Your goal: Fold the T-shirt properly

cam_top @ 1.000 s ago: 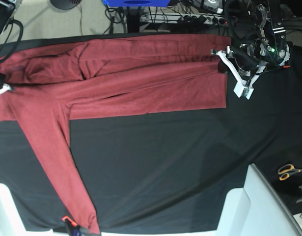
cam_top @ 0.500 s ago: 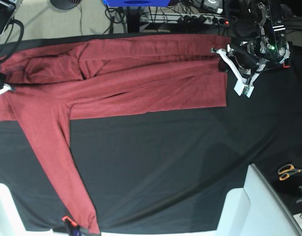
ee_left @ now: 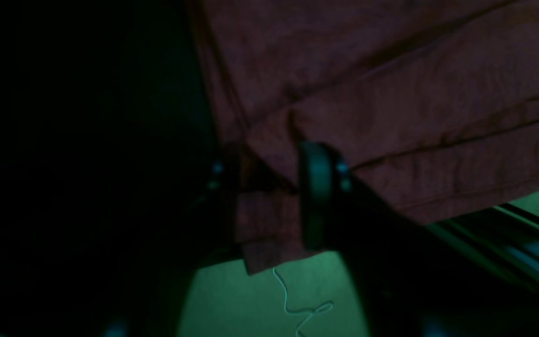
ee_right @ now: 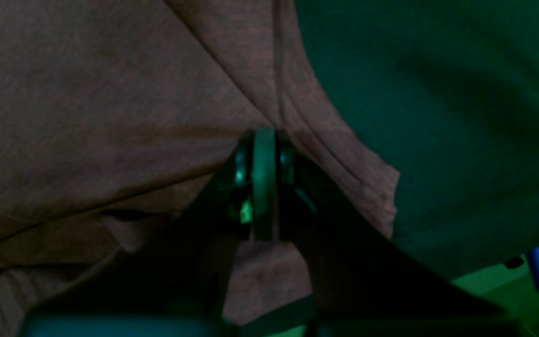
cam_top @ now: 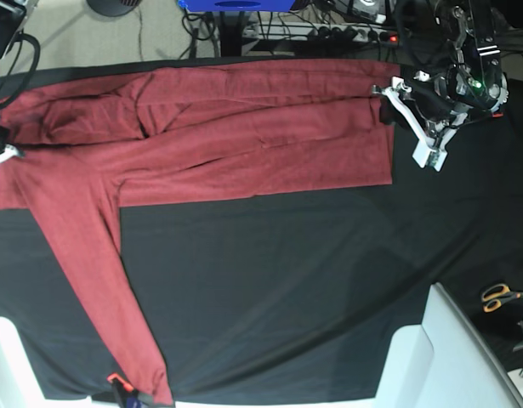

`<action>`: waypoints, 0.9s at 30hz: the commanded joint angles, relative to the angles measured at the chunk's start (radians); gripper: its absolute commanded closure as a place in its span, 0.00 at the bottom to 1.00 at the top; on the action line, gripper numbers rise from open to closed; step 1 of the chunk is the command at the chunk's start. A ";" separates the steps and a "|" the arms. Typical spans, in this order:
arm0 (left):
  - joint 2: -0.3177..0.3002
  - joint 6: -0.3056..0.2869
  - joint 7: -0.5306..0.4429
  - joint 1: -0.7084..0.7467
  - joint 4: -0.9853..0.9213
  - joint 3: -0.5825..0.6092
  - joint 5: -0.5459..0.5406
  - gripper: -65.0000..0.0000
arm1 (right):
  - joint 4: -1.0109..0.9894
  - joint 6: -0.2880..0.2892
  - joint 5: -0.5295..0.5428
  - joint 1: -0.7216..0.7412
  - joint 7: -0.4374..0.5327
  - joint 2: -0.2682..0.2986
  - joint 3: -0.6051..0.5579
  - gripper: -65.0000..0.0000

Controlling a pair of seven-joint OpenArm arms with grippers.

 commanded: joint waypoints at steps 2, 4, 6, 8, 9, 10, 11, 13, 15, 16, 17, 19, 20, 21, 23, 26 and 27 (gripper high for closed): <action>-0.022 -0.003 -0.009 -0.006 0.021 -0.005 -0.012 0.51 | 0.012 -0.002 0.000 0.009 0.014 0.023 0.003 1.00; -0.022 -0.003 -0.009 -0.014 0.021 -0.009 -0.015 0.44 | 0.012 -0.002 0.000 0.009 0.014 0.023 0.005 1.00; -0.016 -0.003 -0.009 -0.023 0.021 -0.052 -0.016 0.36 | 0.012 -0.002 0.000 0.009 0.014 0.023 0.005 1.00; -0.014 -0.003 -0.008 -0.026 0.021 -0.085 -0.016 0.32 | 0.012 -0.002 0.000 0.011 0.014 0.023 0.005 1.00; -0.014 -0.003 -0.008 -0.027 0.022 -0.097 -0.016 0.31 | 0.012 -0.002 0.000 0.013 0.014 0.023 0.005 1.00; -0.016 -0.003 -0.008 -0.027 0.030 -0.105 -0.018 0.32 | 0.012 -0.002 0.000 0.013 0.014 0.023 0.005 1.00; -0.019 -0.003 -0.008 -0.027 0.041 -0.111 -0.018 0.31 | 0.012 -0.002 0.000 0.013 0.014 0.023 0.005 1.00; -0.020 -0.003 -0.008 -0.027 0.056 -0.126 -0.018 0.31 | 0.012 -0.002 0.000 0.014 0.014 0.023 0.005 1.00; -0.022 -0.003 -0.008 -0.027 0.061 -0.144 -0.018 0.32 | 0.017 -0.002 0.000 0.016 0.013 0.023 0.005 1.00; -0.022 -0.003 -0.008 -0.027 0.061 -0.154 -0.018 0.32 | 0.017 -0.002 0.000 0.016 0.011 0.023 0.005 1.00; -0.022 -0.003 -0.008 -0.027 0.061 -0.160 -0.018 0.32 | 0.017 -0.002 0.000 0.017 0.010 0.023 0.005 1.00; -0.022 -0.003 -0.008 -0.027 0.061 -0.166 -0.018 0.32 | 0.018 -0.003 0.000 0.017 0.010 0.023 0.006 0.99; -0.022 -0.003 -0.008 -0.027 0.061 -0.166 -0.018 0.32 | 0.018 -0.011 0.000 0.017 0.010 0.023 0.006 0.96; -0.022 -0.003 -0.008 -0.027 0.061 -0.166 -0.018 0.32 | 0.018 -0.042 0.000 0.017 0.010 0.023 0.006 0.89; -0.022 -0.003 -0.008 -0.027 0.061 -0.166 -0.018 0.32 | 0.021 -0.121 0.000 0.017 0.011 0.023 0.006 0.72; -0.022 -0.003 -0.008 -0.029 0.061 -0.166 -0.018 0.32 | 0.023 -0.150 0.002 0.017 0.016 0.023 0.006 0.60; -0.020 -0.003 -0.008 -0.037 0.061 -0.164 -0.018 0.32 | 0.024 -0.150 0.002 0.020 0.016 0.023 0.008 0.61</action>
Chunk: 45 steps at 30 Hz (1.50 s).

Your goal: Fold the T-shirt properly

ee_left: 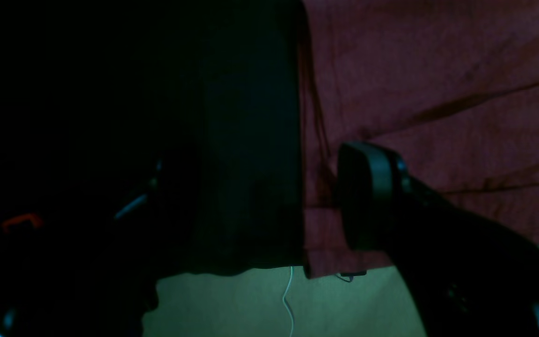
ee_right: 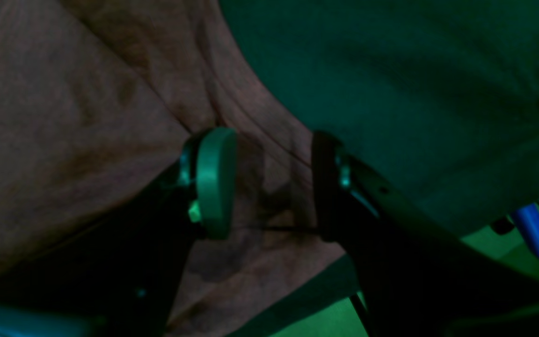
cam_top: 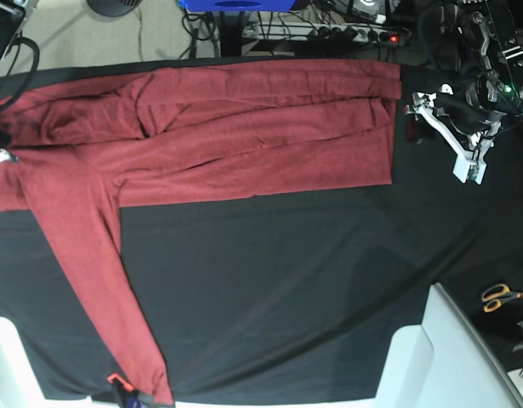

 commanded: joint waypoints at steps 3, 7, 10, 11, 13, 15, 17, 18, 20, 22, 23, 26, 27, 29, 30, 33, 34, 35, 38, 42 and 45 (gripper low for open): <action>-0.011 0.001 -0.010 -0.022 0.010 -0.005 -0.011 0.32 | 0.063 -0.004 0.004 0.021 0.016 0.014 0.088 0.64; -0.009 0.001 -0.010 -0.026 0.010 -0.005 -0.011 0.32 | 0.185 0.012 0.007 0.024 0.017 -0.014 0.112 0.70; -0.008 0.001 -0.010 -0.026 0.010 0.001 -0.011 0.32 | 0.226 0.122 0.007 0.036 0.033 -0.019 0.066 0.89; -0.006 0.001 -0.010 -0.029 0.010 0.003 -0.011 0.32 | 0.217 0.161 0.007 0.052 0.042 -0.019 0.051 0.99; -0.006 0.001 -0.010 -0.042 0.010 0.003 -0.011 0.32 | 0.177 0.199 0.006 0.089 0.042 -0.019 0.043 0.99; -0.006 0.001 -0.010 -0.043 0.008 -0.003 -0.011 0.32 | 0.108 0.211 0.006 0.131 0.047 -0.019 0.049 0.99; -0.008 0.001 -0.010 -0.045 0.008 -0.005 -0.011 0.32 | 0.033 0.214 0.006 0.165 0.053 -0.011 0.049 0.99; -0.009 0.001 -0.010 -0.045 0.008 -0.005 -0.011 0.32 | 0.001 0.214 0.006 0.181 0.056 -0.011 0.049 0.99; -0.011 0.001 -0.010 -0.045 0.008 -0.005 -0.011 0.32 | -0.050 0.214 0.004 0.201 0.085 -0.009 0.046 0.99; -0.009 0.001 -0.010 -0.045 0.008 -0.005 -0.008 0.32 | -0.084 0.214 0.004 0.208 0.117 -0.009 0.042 0.99; -0.009 0.001 -0.010 -0.045 0.008 -0.005 -0.008 0.32 | -0.098 0.214 0.003 0.216 0.126 -0.008 0.040 0.99; -0.008 0.001 -0.010 -0.046 0.008 -0.005 -0.008 0.32 | -0.157 0.214 0.003 0.239 0.134 0.008 0.040 0.99; -0.008 0.001 -0.010 -0.046 0.008 -0.005 -0.008 0.32 | -0.182 0.214 0.003 0.251 0.137 0.015 0.040 0.99; -0.008 0.001 -0.010 -0.046 0.008 -0.005 -0.010 0.32 | -0.225 0.214 0.003 0.267 0.165 0.018 0.040 0.99; -0.008 0.001 -0.010 -0.046 0.008 -0.005 -0.010 0.32 | -0.245 0.214 0.003 0.268 0.189 0.029 0.040 0.99; -0.008 0.001 -0.010 -0.046 0.008 -0.005 -0.008 0.32 | -0.329 0.214 0.003 0.291 0.235 0.058 0.040 0.99; -0.008 0.001 -0.010 -0.046 0.008 -0.005 -0.008 0.32 | -0.368 0.214 0.003 0.303 0.249 0.063 0.039 0.99; -0.008 0.001 -0.010 -0.045 0.007 -0.005 -0.007 0.32 | -0.401 0.214 0.003 0.313 0.269 0.072 0.039 0.99; -0.008 0.001 -0.010 -0.045 0.001 -0.005 -0.007 0.32 | -0.515 0.214 0.003 0.334 0.356 0.101 0.039 0.99; -0.008 0.001 -0.010 -0.042 0.001 -0.005 -0.007 0.32 | -0.575 0.214 0.003 0.339 0.441 0.104 0.037 0.99; -0.008 0.001 -0.010 -0.039 0.001 -0.005 -0.007 0.32 | -0.578 0.207 0.003 0.339 0.450 0.104 0.037 0.99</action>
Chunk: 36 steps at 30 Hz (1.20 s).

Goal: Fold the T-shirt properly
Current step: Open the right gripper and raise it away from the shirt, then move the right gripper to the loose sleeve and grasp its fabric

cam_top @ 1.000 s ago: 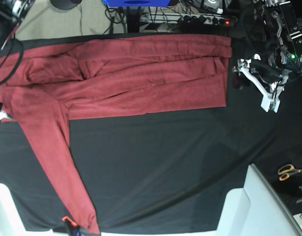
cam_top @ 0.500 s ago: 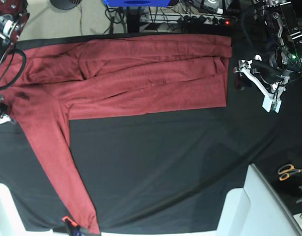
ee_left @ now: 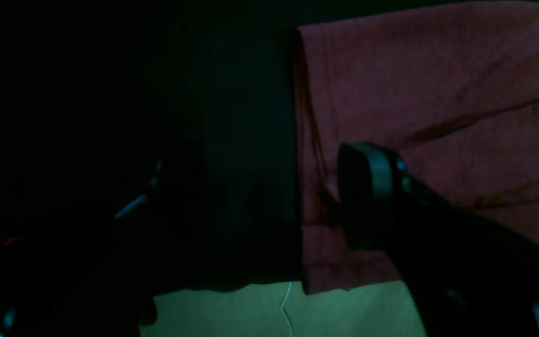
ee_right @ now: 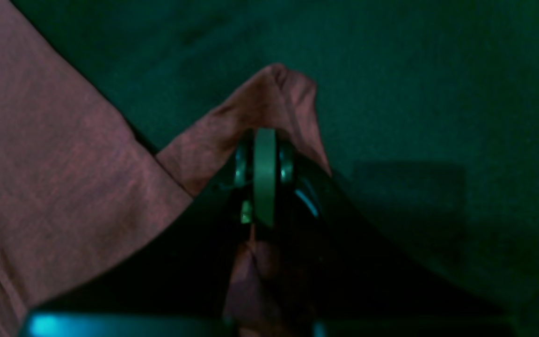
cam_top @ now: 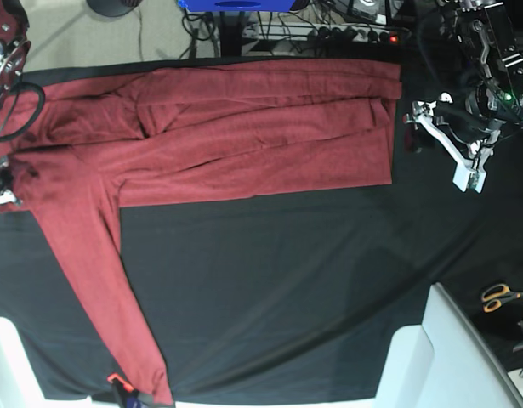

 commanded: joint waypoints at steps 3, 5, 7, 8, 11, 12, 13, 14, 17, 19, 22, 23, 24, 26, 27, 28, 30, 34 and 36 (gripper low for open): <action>-0.011 0.001 -0.011 -0.004 0.015 -0.005 -0.010 0.32 | 0.016 0.004 0.009 0.021 0.024 0.026 -0.001 0.99; -0.011 0.001 -0.011 -0.004 0.015 -0.005 -0.010 0.32 | 0.016 0.004 0.009 0.021 0.024 0.025 -0.001 0.99; -0.011 0.001 -0.011 -0.004 0.015 -0.005 -0.010 0.32 | 0.016 0.004 0.009 0.021 0.025 0.025 -0.001 0.99; -0.011 0.001 -0.011 -0.004 0.015 -0.005 -0.010 0.32 | 0.016 0.004 0.009 0.021 0.025 0.025 -0.001 0.99; -0.011 0.001 -0.011 -0.004 0.015 -0.005 -0.010 0.32 | 0.030 0.004 0.009 0.021 0.024 0.025 -0.001 0.99; -0.011 0.001 -0.011 -0.004 0.015 -0.005 -0.013 0.32 | 0.053 0.004 0.009 0.017 0.018 0.025 -0.001 1.00; -0.011 0.001 -0.011 -0.004 0.015 -0.005 -0.013 0.32 | 0.101 0.004 0.009 0.007 0.016 0.020 0.002 1.00; -0.011 0.001 -0.011 -0.004 0.015 -0.005 -0.013 0.32 | 0.153 0.004 0.011 -0.016 0.013 0.017 0.008 1.00; -0.011 0.001 -0.011 -0.005 0.015 -0.005 -0.013 0.32 | 0.402 0.010 0.014 -0.094 -0.050 -0.024 0.001 0.99; -0.011 0.001 -0.011 -0.008 0.015 -0.005 -0.013 0.32 | 0.546 0.011 0.009 -0.111 -0.093 -0.055 -0.001 0.99; -0.009 0.001 -0.011 -0.011 0.015 -0.005 -0.015 0.32 | 0.607 0.013 0.009 -0.088 -0.148 -0.055 -0.105 0.91; -0.009 0.001 -0.011 -0.011 0.015 -0.005 -0.015 0.32 | 0.595 0.013 0.009 -0.051 -0.157 -0.050 -0.167 0.84; -0.009 0.001 -0.011 -0.011 0.015 -0.005 -0.015 0.32 | 0.564 0.013 0.008 -0.023 -0.165 -0.030 -0.217 0.76; -0.009 0.001 -0.013 -0.008 0.015 -0.005 -0.015 0.32 | 0.460 0.013 0.009 0.038 -0.160 -0.007 -0.332 0.62; -0.011 0.001 -0.013 -0.007 0.015 -0.005 -0.015 0.32 | 0.394 0.013 0.009 0.092 -0.159 -0.004 -0.388 0.55; -0.011 0.001 -0.014 -0.004 0.015 -0.005 -0.015 0.32 | 0.325 0.013 0.009 0.141 -0.159 -0.003 -0.431 0.50; -0.016 0.001 -0.014 -0.004 0.015 -0.007 -0.012 0.32 | 0.184 0.013 0.009 0.230 -0.122 -0.003 -0.460 0.46; -0.014 0.001 -0.014 0.006 0.015 -0.050 -0.012 0.32 | -0.186 0.005 0.009 0.382 0.122 -0.003 -0.466 0.45; -0.013 0.000 -0.016 0.007 0.013 -0.080 -0.015 0.32 | -0.330 0.005 0.009 0.431 0.220 0.010 -0.467 0.45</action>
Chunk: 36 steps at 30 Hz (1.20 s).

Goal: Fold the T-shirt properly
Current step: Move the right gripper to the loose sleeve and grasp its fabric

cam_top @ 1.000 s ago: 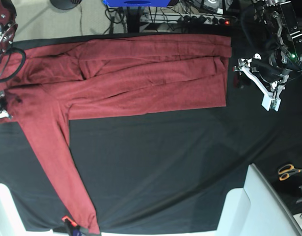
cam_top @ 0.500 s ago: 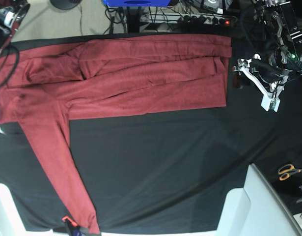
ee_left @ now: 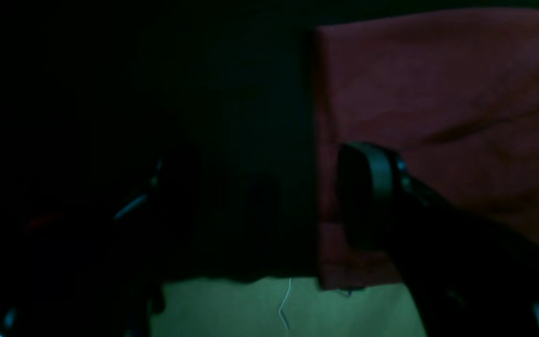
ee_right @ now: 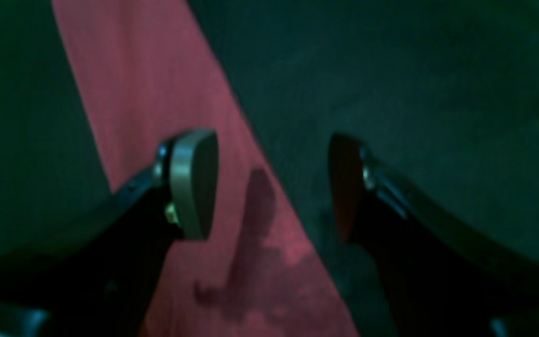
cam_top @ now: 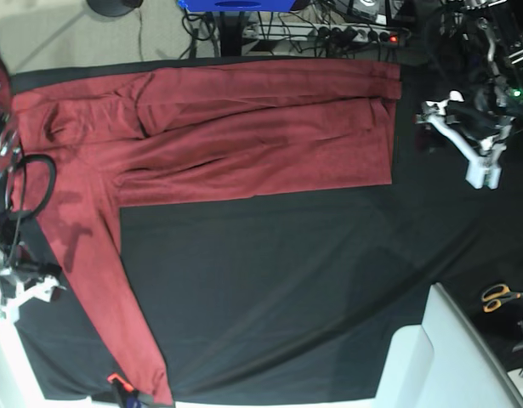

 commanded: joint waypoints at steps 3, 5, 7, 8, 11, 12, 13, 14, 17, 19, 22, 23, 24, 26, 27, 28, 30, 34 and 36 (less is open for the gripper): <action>-0.012 0.000 -0.012 0.005 0.014 -0.028 -0.012 0.32 | -0.058 0.000 0.001 0.040 0.076 0.033 -0.001 0.45; -0.014 0.000 -0.012 0.005 0.014 -0.032 -0.012 0.32 | -0.061 0.000 0.001 0.029 0.087 0.034 -0.001 0.45; -0.015 0.000 -0.012 0.017 0.014 -0.029 -0.012 0.32 | -0.059 0.000 0.001 -0.002 0.088 0.034 -0.001 0.45; -0.014 0.000 -0.012 0.019 0.014 -0.028 -0.012 0.32 | -0.059 0.000 0.001 -0.014 0.088 0.034 -0.001 0.45; -0.009 0.000 -0.012 0.017 0.020 -0.023 -0.014 0.32 | -0.059 0.000 0.001 -0.034 0.088 0.030 -0.001 0.45; -0.001 0.000 -0.012 0.017 0.018 -0.023 -0.014 0.32 | -0.064 -0.002 0.001 -0.039 0.088 0.030 -0.001 0.45; 0.005 0.000 -0.012 0.016 0.017 -0.023 -0.014 0.32 | -0.065 -0.002 0.001 -0.042 0.088 0.028 -0.001 0.45; 0.008 0.000 -0.012 0.016 0.018 -0.023 -0.014 0.32 | -0.065 -0.002 0.001 -0.046 0.088 0.027 0.001 0.45; 0.009 0.000 -0.012 0.016 0.018 -0.023 -0.014 0.32 | -0.065 -0.002 0.001 -0.060 0.087 0.014 0.001 0.45; 0.009 0.000 -0.012 0.017 0.018 -0.023 -0.014 0.32 | -0.065 -0.002 0.001 -0.068 0.085 0.011 0.001 0.45; 0.009 0.000 -0.012 0.019 0.017 -0.023 -0.014 0.32 | -0.065 -0.002 0.001 -0.068 0.082 0.007 0.001 0.45; 0.009 0.000 -0.012 0.020 0.017 -0.023 -0.014 0.32 | -0.065 -0.002 0.001 -0.069 0.082 0.007 0.001 0.45; 0.009 0.000 -0.012 0.020 0.017 -0.023 -0.014 0.32 | -0.067 -0.003 0.001 -0.069 0.082 0.005 0.001 0.45; 0.009 0.000 -0.012 0.023 0.017 -0.023 -0.014 0.32 | -0.067 -0.003 0.001 -0.071 0.082 0.004 0.001 0.45; 0.009 0.000 -0.012 0.023 0.017 -0.023 -0.014 0.32 | -0.067 -0.003 0.001 -0.072 0.082 0.004 0.001 0.45; 0.009 0.000 -0.012 0.023 0.017 -0.023 -0.014 0.32 | -0.067 -0.005 0.001 -0.077 0.082 0.004 0.001 0.45; 0.008 0.000 -0.012 0.023 0.017 -0.023 -0.014 0.32 | -0.067 -0.039 0.001 -0.079 0.082 0.004 0.001 0.45; 0.008 0.000 -0.012 0.022 0.017 -0.023 -0.014 0.32 | -0.067 -0.065 0.000 -0.083 0.082 0.004 -0.001 0.51; 0.008 0.000 -0.012 0.019 0.017 -0.023 -0.014 0.32 | -0.067 -0.065 0.000 -0.083 0.082 0.005 -0.001 0.68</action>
